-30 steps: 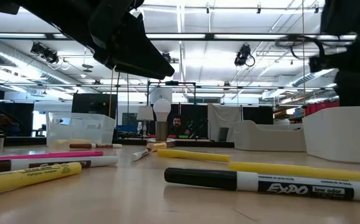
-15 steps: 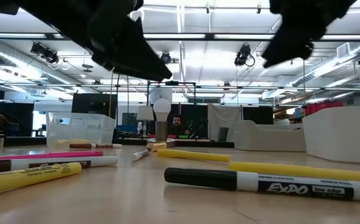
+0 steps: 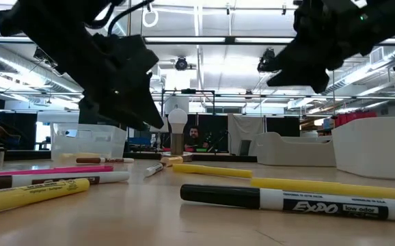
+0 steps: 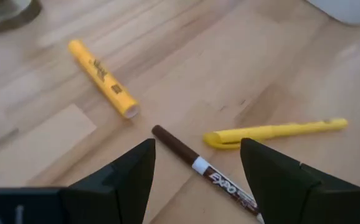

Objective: Pick & Place Markers
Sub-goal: Put the top dark brown marker pen into the gray bin

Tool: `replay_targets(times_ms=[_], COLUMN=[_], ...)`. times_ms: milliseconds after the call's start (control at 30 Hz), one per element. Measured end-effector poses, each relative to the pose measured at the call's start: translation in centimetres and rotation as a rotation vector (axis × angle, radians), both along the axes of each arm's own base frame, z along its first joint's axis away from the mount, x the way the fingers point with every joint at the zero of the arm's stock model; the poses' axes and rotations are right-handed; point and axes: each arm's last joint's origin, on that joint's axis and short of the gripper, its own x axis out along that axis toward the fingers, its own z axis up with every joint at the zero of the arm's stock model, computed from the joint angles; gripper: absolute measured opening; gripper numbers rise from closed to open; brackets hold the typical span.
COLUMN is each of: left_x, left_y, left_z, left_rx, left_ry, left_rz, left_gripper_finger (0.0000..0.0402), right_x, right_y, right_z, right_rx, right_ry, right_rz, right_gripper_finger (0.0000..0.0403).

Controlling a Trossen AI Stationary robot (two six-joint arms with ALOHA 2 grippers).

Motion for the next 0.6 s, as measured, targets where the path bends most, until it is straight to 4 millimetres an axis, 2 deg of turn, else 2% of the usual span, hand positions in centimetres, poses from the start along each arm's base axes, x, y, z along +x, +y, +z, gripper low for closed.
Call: replay_targets(times_ms=[167, 300, 600], left_x=[0.2, 0.8, 1.3], left_y=[0.8, 1.0, 1.3], left_z=[-0.3, -1.2, -3.4], left_rx=[-0.092, -0.112, -0.149], left_ry=[-0.029, -0.048, 0.012], left_rz=[0.052, 0.078, 0.084], left_gripper_finger=[0.0276, 0.0283, 0.0242], right_x=[-0.4, -0.4, -0.3], right_y=[0.1, 0.3, 0.3], right_z=[-1.0, -1.0, -0.7], right_rx=[0.043, 0.044, 0.045], right_ry=[0.025, 0.023, -0.009], right_rz=[-0.01, -0.001, 0.004], right_gripper_finger=[0.0192, 0.0192, 0.0192])
